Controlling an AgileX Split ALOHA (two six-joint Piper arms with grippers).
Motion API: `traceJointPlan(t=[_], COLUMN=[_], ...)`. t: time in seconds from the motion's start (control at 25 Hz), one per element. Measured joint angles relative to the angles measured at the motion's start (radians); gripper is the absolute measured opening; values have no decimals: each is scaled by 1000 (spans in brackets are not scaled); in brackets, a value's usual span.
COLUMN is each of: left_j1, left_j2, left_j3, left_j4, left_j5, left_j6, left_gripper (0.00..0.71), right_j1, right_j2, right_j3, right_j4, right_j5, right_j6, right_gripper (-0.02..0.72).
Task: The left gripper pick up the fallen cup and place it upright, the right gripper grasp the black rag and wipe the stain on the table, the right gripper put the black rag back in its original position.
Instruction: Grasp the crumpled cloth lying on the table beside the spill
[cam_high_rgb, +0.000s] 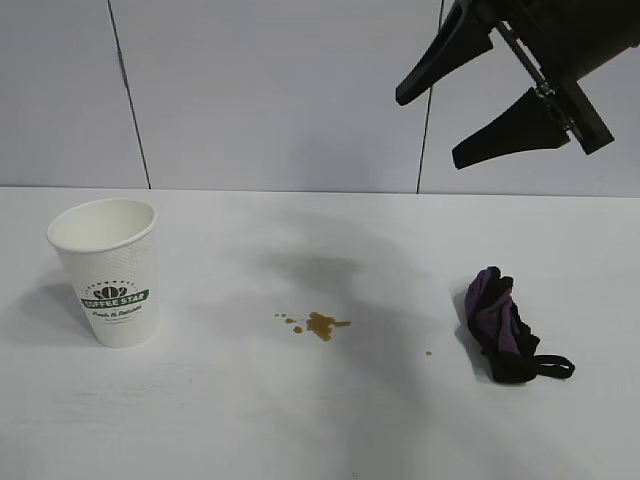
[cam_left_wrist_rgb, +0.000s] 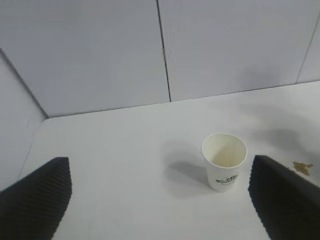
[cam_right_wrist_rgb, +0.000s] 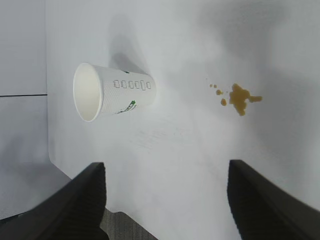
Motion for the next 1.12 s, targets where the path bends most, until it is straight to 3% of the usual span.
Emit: traceJointPlan(t=[0.24, 0.44, 0.68, 0.96, 1.12], left_j1=[0, 0, 0, 0, 0], left_j2=[-183, -352, -360, -360, -359], left_j3=[7, 113, 272, 507, 532], left_j4=[6, 6, 1, 22, 41], left_j5=[116, 144, 128, 55, 46], left_j6=[-33, -61, -85, -94, -95], left_gripper=[694, 694, 694, 694, 694], right_j1=[0, 0, 0, 0, 0], right_j2=[0, 0, 0, 0, 0], right_j3=[0, 0, 0, 0, -11], right_j4=[0, 0, 0, -4, -66], right_j5=[0, 1, 20, 134, 192], right_j6=[-2, -20, -27, -83, -95], right_gripper=[473, 473, 473, 473, 473])
